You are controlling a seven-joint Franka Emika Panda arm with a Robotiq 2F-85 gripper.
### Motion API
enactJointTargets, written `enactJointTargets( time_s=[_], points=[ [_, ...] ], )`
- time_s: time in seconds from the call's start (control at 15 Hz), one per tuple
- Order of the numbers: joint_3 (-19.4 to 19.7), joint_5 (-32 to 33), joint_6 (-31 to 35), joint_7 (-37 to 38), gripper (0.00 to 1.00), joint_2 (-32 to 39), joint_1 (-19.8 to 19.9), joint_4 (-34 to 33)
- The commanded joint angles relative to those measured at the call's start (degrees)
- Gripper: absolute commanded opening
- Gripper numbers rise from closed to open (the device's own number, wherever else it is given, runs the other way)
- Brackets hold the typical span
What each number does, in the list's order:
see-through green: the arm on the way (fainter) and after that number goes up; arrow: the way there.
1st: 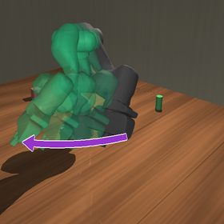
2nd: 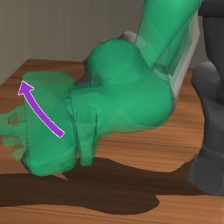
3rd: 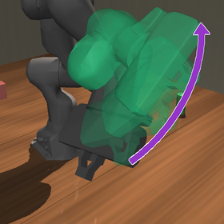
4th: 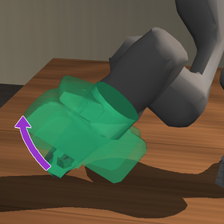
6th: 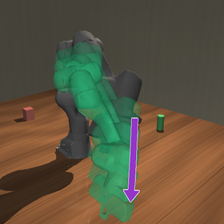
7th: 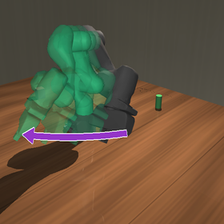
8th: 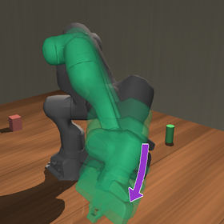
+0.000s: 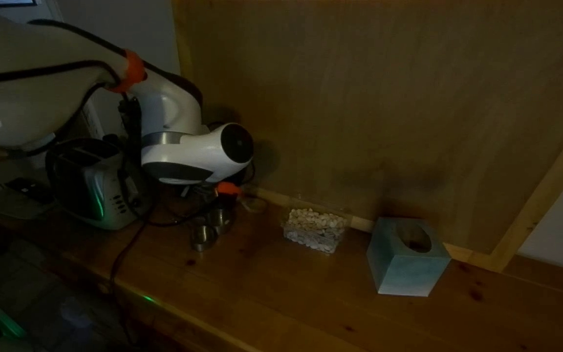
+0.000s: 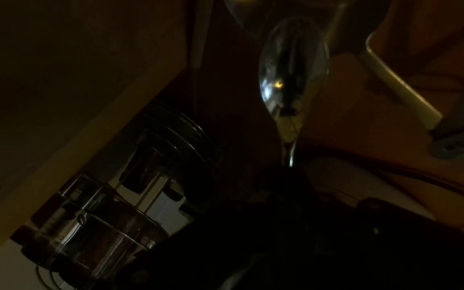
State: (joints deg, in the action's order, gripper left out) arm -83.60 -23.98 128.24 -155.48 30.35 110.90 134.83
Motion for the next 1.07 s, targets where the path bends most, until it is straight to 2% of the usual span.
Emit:
enactJointTargets(
  time_s=[0.0, 0.33, 0.67, 1.0],
  points=[
    [-6.79, -0.19, 6.98, -1.86, 0.02, -0.96, 7.22, 3.04],
    [-11.88, 2.24, 16.21, 3.96, 0.02, -0.14, 13.84, 5.39],
    [-12.30, 7.93, 20.05, 13.22, 0.02, -2.27, 17.10, 6.63],
    [-12.98, 16.24, 22.45, 22.78, 0.02, -4.12, 20.94, 7.24]
  ],
)
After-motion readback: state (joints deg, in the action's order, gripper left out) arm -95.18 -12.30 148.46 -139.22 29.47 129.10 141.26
